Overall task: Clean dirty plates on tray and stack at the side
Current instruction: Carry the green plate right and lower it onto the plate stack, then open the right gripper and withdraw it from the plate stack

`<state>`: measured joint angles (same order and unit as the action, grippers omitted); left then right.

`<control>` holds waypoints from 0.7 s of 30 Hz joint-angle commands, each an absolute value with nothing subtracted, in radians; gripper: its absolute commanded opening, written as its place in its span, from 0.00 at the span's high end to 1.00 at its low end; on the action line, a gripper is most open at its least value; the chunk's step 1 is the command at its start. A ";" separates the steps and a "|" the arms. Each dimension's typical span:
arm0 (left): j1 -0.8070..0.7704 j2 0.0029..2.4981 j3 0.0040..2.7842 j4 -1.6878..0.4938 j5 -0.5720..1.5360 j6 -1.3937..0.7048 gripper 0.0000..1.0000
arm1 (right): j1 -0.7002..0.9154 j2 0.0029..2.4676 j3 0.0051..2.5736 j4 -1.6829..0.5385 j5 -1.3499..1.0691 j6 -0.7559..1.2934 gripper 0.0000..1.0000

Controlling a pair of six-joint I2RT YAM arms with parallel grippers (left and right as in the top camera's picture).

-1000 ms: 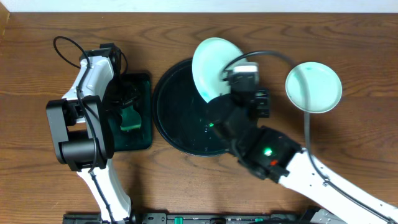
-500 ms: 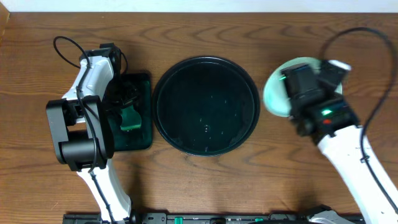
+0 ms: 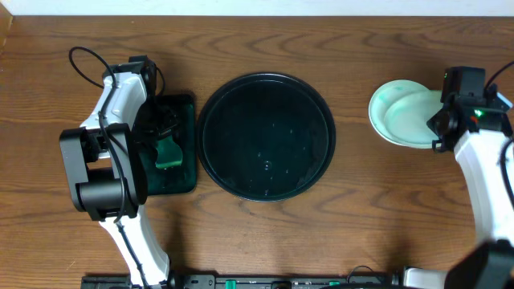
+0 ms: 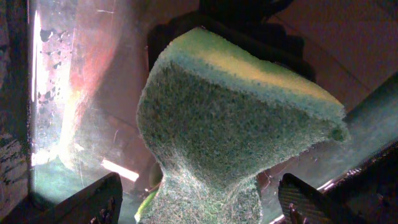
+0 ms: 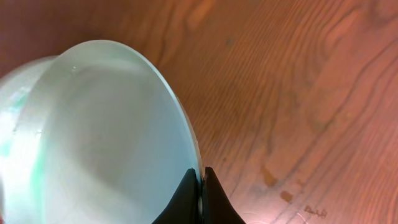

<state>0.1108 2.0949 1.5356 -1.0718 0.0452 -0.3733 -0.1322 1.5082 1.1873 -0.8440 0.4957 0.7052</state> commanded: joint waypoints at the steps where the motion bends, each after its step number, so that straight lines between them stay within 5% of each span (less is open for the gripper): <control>1: 0.118 2.093 1.542 -1.074 0.029 -0.379 0.20 | -0.154 1.605 1.191 -0.812 0.458 0.679 0.98; 14: 0.118 2.093 1.542 -1.074 0.029 -0.379 0.20 | -0.154 1.861 1.191 -0.664 0.388 0.635 0.99; 17: 0.118 2.093 1.542 -1.074 0.029 -0.379 0.19 | -0.154 1.866 1.191 -0.630 0.384 0.597 0.90; 21: 0.118 2.093 1.542 -1.074 0.029 -0.379 0.20 | -0.154 1.866 1.191 -0.565 0.382 0.502 0.91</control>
<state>0.1108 2.0949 1.5356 -1.0718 0.0452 -0.3733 -0.1493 1.8584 1.1873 -0.5816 0.3832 0.5884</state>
